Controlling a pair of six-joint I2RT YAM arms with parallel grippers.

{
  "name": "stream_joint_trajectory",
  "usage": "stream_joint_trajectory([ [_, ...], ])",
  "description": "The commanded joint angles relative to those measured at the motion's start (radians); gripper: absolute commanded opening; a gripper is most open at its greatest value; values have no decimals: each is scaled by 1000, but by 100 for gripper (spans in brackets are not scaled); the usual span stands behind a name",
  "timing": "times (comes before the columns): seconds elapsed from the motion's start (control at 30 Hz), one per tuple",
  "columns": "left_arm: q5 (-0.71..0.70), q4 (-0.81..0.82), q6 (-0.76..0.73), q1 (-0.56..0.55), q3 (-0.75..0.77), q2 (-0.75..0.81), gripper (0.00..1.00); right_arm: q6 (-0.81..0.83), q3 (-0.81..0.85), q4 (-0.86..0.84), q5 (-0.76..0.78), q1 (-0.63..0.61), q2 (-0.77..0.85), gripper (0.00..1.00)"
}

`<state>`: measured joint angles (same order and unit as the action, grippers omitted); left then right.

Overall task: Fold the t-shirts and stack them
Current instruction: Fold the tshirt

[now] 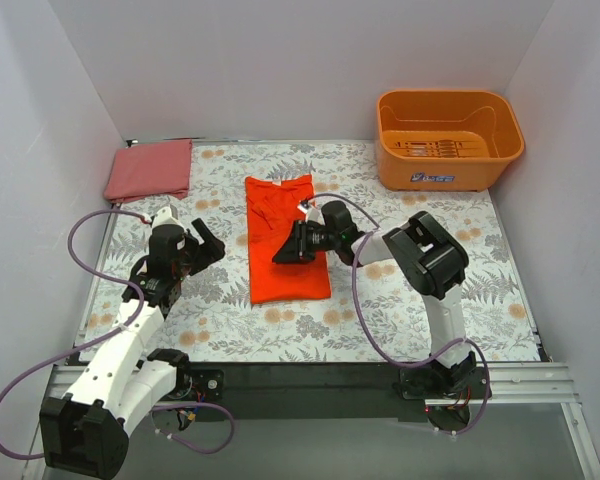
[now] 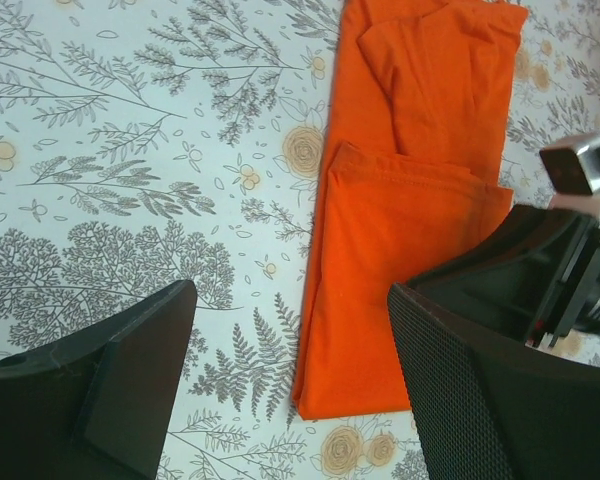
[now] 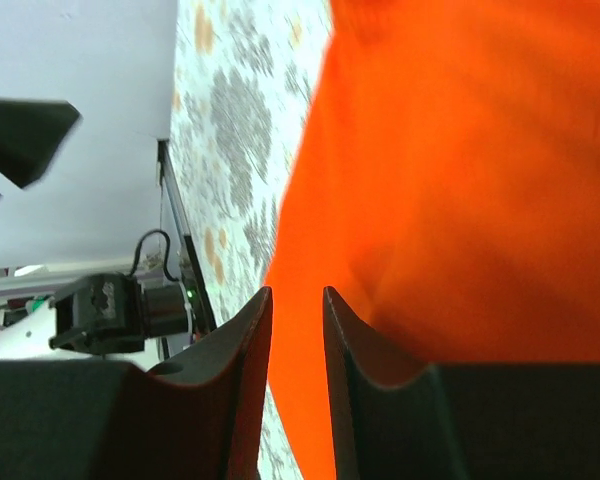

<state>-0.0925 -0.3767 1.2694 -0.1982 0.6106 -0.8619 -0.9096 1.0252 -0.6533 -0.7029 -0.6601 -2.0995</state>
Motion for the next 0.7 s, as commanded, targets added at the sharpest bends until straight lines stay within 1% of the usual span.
stream_joint_trajectory([
  [0.0,63,47,-42,5,-14,8,77,23,97,-23,0,36,-19,33],
  [0.07,83,56,-48,5,-20,0,77,29,139,-22,12,46,-59,33],
  [0.13,141,76,-74,5,-28,-9,77,23,182,-22,16,62,-95,33],
  [0.17,154,82,-82,5,-29,-20,77,15,197,-22,0,66,-141,33],
  [0.27,186,93,-77,5,-29,-41,77,-6,236,-22,-4,74,-207,33],
  [0.37,217,98,-74,5,-29,-57,77,-8,242,-22,0,77,-231,33],
  [0.43,232,101,-71,5,-31,-69,77,-6,242,-22,-3,80,-225,33],
  [0.53,261,102,-70,5,-32,-86,77,6,219,-17,-15,89,-168,33],
  [0.67,309,102,-53,-9,-37,-104,77,43,147,9,-17,108,-13,33],
])
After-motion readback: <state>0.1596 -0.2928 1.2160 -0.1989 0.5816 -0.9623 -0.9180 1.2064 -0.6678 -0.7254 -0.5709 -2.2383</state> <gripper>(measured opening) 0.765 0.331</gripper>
